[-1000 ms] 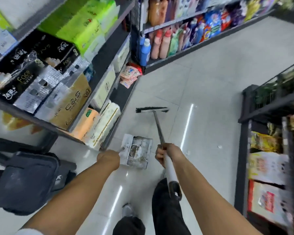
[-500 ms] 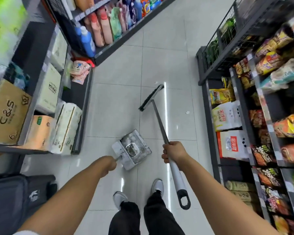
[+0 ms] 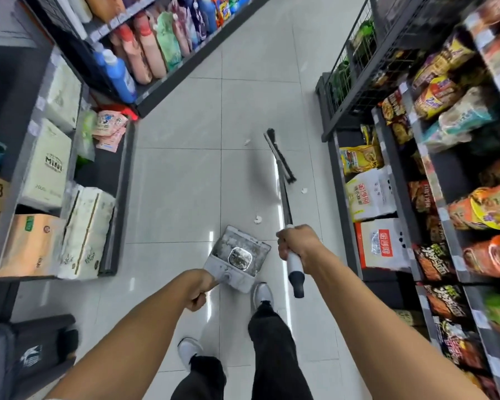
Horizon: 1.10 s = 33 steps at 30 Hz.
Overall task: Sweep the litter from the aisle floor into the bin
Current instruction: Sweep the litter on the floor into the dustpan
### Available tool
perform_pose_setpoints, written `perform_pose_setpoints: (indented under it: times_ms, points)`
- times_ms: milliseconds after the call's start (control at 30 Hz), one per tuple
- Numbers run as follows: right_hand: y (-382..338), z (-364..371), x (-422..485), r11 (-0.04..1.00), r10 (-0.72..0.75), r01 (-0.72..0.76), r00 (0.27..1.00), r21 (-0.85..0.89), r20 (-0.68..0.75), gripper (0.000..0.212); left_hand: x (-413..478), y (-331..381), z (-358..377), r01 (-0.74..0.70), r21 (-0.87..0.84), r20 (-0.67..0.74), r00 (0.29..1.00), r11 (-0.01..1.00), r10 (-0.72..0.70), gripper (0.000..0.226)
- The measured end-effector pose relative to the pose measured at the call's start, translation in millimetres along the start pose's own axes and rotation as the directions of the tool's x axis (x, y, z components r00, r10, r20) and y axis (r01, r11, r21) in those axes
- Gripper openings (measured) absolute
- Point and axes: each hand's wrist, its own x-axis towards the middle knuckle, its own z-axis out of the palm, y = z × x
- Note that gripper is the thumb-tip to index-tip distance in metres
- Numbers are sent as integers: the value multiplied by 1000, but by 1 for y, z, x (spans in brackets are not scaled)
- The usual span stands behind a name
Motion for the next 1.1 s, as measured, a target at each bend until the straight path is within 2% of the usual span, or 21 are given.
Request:
perform_pose_setpoints:
  times_ms: [133,233,333,400,433,467,533,600,667,733,800,867,1100]
  points:
    - [-46,-6,66,976,-20,14,999,-219,-25,11,16,41,2,37,-44,46,998,998,-35,37]
    - [-90,-12,114,954,-69,58,997,-295,-27,10,38,65,1,80,-94,36,996,992,-77,55]
    - [-136,-15,160,966,-76,87,996,-244,54,10,65,87,-4,101,-131,25,995,986,-99,43]
    - [-158,-12,180,992,-41,56,991,-117,128,17,72,95,-6,100,-166,-9,995,981,-103,40]
    - [-164,-8,190,998,-9,18,987,-54,158,21,77,97,-7,111,-171,-19,993,979,-115,45]
    - [-171,-6,198,1000,4,-2,986,-12,165,19,83,100,-8,115,-144,-42,992,983,-123,54]
    - [-177,-2,209,1000,20,-17,989,-17,145,2,92,103,-7,140,-131,-75,986,981,-151,58]
    - [-171,1,215,993,52,-39,991,-112,120,5,96,104,-5,172,-166,-96,977,971,-190,48]
    - [-154,3,216,971,74,-56,995,-234,68,6,92,99,-2,223,-239,-79,966,945,-248,25]
    - [-134,-1,212,936,73,-64,997,-347,13,9,89,92,-3,232,-287,-62,964,929,-260,24]
    - [-112,-14,203,901,66,-70,998,-429,-24,17,89,83,-4,184,-303,-83,972,935,-218,20]
    - [-86,-33,189,853,39,-66,997,-517,-62,12,83,71,-2,134,-287,-117,978,949,-174,15]
    - [27,-95,101,580,-98,-30,990,-814,-106,23,66,7,15,6,-211,-169,985,977,-42,18]
